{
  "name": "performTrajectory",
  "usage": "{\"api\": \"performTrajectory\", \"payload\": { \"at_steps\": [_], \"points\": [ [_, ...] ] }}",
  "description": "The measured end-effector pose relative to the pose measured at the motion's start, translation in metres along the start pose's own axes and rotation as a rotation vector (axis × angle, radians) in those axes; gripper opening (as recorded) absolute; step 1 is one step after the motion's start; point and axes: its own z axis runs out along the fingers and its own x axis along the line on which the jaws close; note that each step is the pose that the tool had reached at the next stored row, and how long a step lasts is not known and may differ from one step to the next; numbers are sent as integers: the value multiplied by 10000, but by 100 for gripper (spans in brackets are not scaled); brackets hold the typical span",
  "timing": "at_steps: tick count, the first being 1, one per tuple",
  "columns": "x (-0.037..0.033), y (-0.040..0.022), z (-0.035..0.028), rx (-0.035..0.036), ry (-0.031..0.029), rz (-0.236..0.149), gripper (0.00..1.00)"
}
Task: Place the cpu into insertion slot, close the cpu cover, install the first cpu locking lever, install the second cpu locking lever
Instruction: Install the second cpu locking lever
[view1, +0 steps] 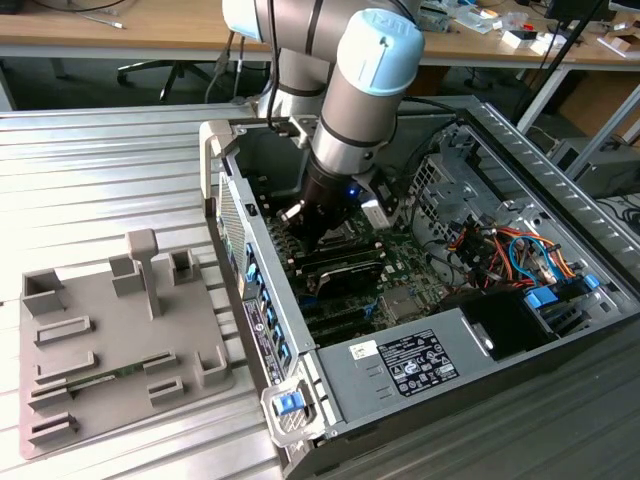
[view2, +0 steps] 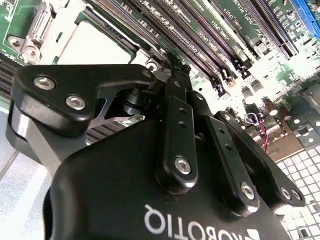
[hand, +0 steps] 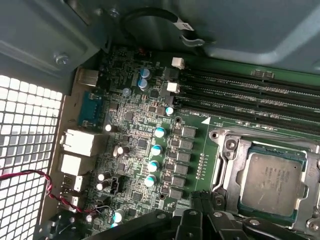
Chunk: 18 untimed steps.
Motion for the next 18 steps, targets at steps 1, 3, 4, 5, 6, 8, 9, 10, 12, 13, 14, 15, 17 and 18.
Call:
{"api": "performTrajectory", "payload": {
  "at_steps": [1,3,4,5,6,8,9,10,12,13,14,15,17,18],
  "points": [
    [1,-10,26,-2,0,-9,11],
    [4,-22,16,-4,-7,-8,11],
    [4,-22,7,-8,-10,-8,11],
    [4,-22,-12,-2,-8,-9,11],
    [5,-21,-25,1,-4,-9,11],
    [-8,-24,-30,12,1,-11,11],
    [-44,-32,-32,9,27,-7,11],
    [-95,-42,-33,-1,72,-8,11],
    [-210,-66,-38,-21,172,-4,11],
    [-251,-74,-40,-26,198,-2,11],
    [-285,-81,-41,-30,217,0,11],
    [-357,-95,-43,-40,256,-1,11],
    [-440,-112,-47,-50,311,1,11],
    [-488,-123,-49,-57,342,3,11]
  ]
}}
